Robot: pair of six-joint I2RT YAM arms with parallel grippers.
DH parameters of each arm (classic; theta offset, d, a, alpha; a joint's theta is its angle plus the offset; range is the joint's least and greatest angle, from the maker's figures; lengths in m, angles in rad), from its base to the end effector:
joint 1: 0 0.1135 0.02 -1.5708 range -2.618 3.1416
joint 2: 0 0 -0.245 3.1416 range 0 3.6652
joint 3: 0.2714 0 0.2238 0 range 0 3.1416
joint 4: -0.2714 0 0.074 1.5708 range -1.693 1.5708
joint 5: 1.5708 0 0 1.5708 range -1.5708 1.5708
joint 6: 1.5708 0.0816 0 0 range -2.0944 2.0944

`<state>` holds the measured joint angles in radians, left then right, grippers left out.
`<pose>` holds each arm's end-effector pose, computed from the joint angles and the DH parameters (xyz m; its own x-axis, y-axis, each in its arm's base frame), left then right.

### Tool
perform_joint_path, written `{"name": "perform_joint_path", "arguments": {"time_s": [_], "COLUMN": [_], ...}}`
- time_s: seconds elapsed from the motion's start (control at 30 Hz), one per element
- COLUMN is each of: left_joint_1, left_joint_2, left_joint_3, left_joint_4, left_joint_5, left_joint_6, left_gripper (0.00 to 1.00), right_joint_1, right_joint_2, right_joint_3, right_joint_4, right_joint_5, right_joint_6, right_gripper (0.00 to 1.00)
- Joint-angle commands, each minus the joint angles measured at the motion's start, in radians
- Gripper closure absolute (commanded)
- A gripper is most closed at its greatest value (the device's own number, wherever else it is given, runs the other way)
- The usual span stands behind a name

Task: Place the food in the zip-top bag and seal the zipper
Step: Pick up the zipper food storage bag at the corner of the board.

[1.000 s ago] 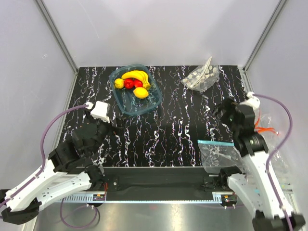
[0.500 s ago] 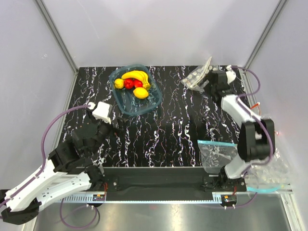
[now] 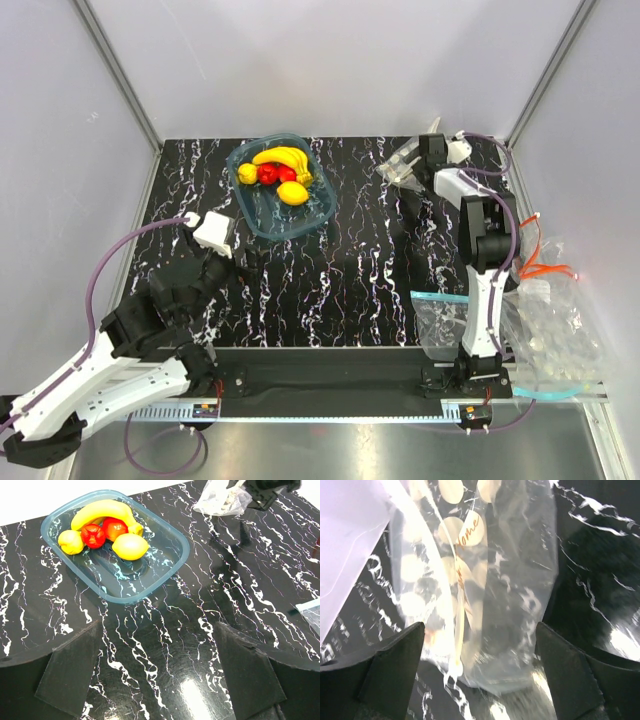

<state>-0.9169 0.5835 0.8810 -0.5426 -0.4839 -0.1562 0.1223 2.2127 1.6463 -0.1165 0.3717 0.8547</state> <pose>0.1189 -0.0928 0.3336 -0.2124 0.0508 -0.9759 0.3999 0.9157 -0.0394 0.4971 0.0312 0.1500 -0.2859 0.6730 -0.6821 0.5815 0.6877 0.4347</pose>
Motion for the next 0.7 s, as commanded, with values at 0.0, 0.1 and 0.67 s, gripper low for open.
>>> {"name": "perform_joint_path", "arguments": {"time_s": [0.0, 0.1, 0.67], "left_joint_1": [0.007, 0.01, 0.016], "left_joint_2": [0.002, 0.012, 0.071], "left_joint_3": [0.013, 0.015, 0.018], "left_joint_4": [0.046, 0.043, 0.026], "left_joint_5": [0.021, 0.021, 0.034], "left_joint_6": [0.006, 0.007, 0.01], "left_gripper": [0.01, 0.01, 0.01], "right_joint_1": [-0.022, -0.024, 0.298], "right_joint_2": [0.064, 0.042, -0.603], "right_joint_3": [0.125, 0.054, -0.397], "right_joint_4": [-0.052, 0.009, -0.123], "right_joint_5": [0.035, -0.029, -0.211], "right_joint_6": [0.029, 0.038, -0.275], "right_gripper": [0.09, 0.44, 1.0]}}
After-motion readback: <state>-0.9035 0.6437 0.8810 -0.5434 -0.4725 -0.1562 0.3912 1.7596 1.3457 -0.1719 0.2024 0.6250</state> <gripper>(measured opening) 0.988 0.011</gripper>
